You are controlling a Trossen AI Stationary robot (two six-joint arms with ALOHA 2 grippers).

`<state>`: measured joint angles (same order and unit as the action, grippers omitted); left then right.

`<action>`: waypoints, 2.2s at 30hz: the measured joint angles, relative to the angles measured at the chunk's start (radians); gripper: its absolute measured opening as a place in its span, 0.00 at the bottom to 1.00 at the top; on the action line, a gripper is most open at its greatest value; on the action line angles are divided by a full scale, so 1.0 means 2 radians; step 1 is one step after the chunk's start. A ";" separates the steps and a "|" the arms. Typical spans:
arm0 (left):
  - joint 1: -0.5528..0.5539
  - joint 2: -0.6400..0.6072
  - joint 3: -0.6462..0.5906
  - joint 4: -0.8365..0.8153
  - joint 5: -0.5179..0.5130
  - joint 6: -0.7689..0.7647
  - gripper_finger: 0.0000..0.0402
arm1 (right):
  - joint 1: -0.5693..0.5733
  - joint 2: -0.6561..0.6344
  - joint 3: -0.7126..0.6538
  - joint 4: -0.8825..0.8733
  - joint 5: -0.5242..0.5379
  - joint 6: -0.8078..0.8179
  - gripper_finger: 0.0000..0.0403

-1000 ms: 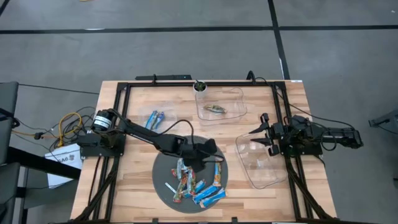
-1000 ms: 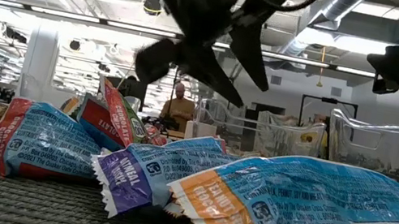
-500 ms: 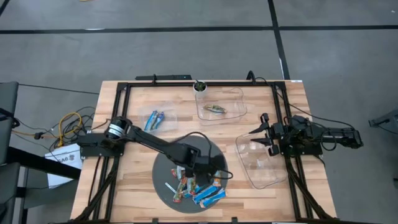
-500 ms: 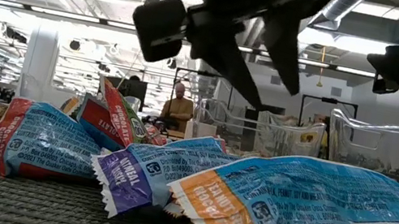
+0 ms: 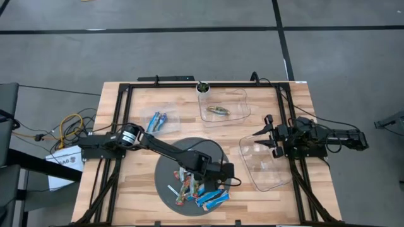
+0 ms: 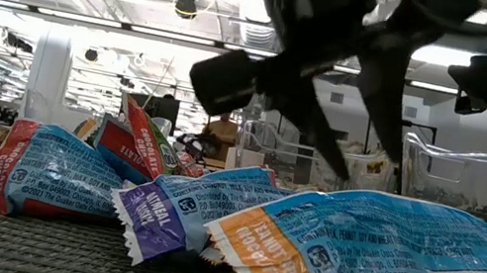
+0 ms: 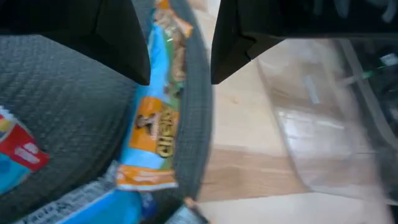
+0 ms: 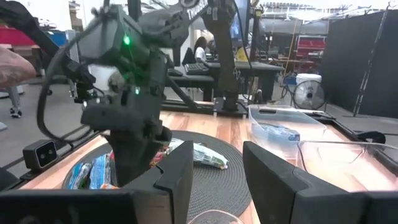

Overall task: Pick and place Granola Bars by type
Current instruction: Put the yellow granola bar into the top transparent bin

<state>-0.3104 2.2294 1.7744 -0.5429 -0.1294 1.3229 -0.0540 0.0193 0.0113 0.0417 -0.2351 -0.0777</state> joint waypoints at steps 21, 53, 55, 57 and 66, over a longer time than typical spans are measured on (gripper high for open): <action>0.018 0.038 0.001 0.005 0.010 0.027 0.40 | 0.000 0.000 0.000 -0.002 0.000 0.000 0.33; 0.015 -0.011 -0.001 -0.013 -0.096 -0.033 0.03 | 0.000 0.000 0.000 -0.002 0.000 0.000 0.33; 0.017 -0.021 -0.001 -0.013 -0.114 -0.034 0.03 | 0.000 0.000 0.000 -0.002 0.000 0.000 0.33; 0.022 -0.031 -0.001 -0.015 -0.135 -0.034 0.03 | 0.000 0.000 0.000 -0.002 0.000 0.000 0.33; 0.068 -0.074 -0.001 -0.014 -0.216 -0.016 0.05 | 0.000 0.000 0.000 -0.002 0.000 0.000 0.33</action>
<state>-0.1749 2.0819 1.7721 -0.5715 -0.5623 1.2905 -0.0544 0.0196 0.0113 0.0380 -0.2344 -0.0780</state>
